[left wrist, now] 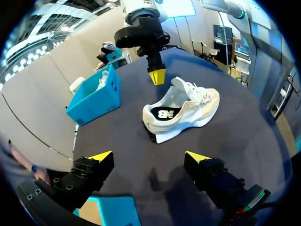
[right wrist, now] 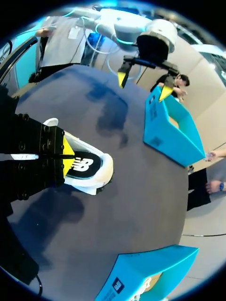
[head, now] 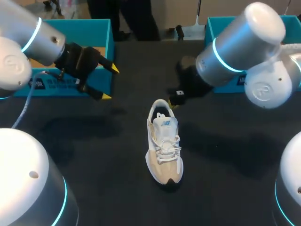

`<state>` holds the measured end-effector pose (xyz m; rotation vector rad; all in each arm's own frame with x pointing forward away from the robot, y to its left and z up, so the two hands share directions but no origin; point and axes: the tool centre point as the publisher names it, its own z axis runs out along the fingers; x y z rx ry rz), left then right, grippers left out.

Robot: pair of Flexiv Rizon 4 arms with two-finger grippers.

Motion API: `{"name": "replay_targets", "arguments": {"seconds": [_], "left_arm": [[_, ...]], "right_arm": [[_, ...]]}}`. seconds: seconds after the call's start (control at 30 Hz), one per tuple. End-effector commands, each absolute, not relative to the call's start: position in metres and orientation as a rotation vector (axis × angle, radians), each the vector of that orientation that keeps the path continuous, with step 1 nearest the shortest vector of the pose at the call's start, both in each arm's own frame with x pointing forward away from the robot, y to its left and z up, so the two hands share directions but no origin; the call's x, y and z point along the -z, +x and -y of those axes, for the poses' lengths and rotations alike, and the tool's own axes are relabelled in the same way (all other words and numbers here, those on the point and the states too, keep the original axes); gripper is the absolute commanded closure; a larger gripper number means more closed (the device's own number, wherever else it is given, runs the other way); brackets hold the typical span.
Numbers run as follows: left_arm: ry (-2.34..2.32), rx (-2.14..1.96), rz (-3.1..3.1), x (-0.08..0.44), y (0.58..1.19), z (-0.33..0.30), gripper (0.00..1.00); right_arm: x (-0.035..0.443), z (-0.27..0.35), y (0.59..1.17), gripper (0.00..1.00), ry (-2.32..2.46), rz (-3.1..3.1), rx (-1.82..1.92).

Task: Take the shoe out of the shoebox, open the shoe tongue, remove and reinsert the insole, then place the shoe into the shoebox

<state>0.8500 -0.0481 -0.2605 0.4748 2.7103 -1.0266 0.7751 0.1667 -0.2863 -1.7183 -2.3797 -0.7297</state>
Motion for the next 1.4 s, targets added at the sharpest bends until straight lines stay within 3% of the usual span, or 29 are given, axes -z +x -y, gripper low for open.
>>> {"name": "replay_targets", "arguments": {"seconds": [0.03, 0.73, 1.4], "left_arm": [[0.474, 1.016, -2.701, 0.254, 0.848, 0.043, 0.00], [0.460, 1.002, -2.685, 0.248, 0.854, 0.039, 0.00], [0.460, 1.002, -2.685, 0.248, 0.854, 0.039, 0.00]], "right_arm": [[0.289, -0.175, 0.775, 1.00, -1.864, 2.443, 0.634], [0.304, -0.181, 0.774, 1.00, -1.940, 2.406, 0.691], [0.341, -0.206, 0.793, 1.00, -2.005, 2.439, 0.374]]}}
